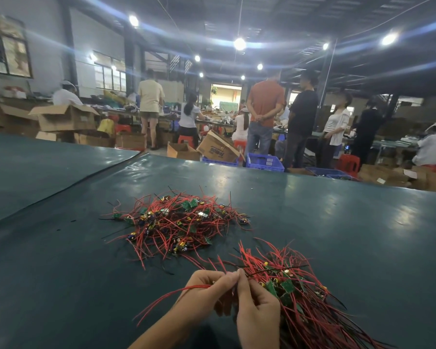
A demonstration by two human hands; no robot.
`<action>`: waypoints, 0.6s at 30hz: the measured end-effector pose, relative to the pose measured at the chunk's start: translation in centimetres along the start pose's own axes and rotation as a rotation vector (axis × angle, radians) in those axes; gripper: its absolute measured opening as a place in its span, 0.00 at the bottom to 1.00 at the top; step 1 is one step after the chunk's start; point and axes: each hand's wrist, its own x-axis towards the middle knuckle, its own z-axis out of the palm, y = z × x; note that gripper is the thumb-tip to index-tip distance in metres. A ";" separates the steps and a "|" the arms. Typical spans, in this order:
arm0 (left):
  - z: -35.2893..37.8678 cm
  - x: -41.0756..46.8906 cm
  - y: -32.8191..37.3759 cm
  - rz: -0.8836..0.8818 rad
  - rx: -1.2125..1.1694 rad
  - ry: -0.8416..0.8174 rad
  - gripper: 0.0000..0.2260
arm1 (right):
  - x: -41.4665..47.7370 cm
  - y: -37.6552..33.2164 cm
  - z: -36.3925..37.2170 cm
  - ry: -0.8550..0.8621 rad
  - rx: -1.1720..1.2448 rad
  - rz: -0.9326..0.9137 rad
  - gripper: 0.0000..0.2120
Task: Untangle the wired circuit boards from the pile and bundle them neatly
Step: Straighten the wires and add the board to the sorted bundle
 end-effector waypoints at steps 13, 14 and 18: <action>-2.0 0.5 -0.2 -0.041 -0.131 0.176 0.21 | 2.4 -0.8 -2.9 0.241 0.284 0.097 0.18; -2.2 0.6 -0.2 -0.066 -0.134 0.210 0.20 | 2.5 -0.8 -2.9 0.244 0.309 0.097 0.18; -2.2 0.7 -0.4 -0.072 -0.066 0.256 0.19 | 2.4 -1.2 -2.8 0.239 0.396 0.049 0.17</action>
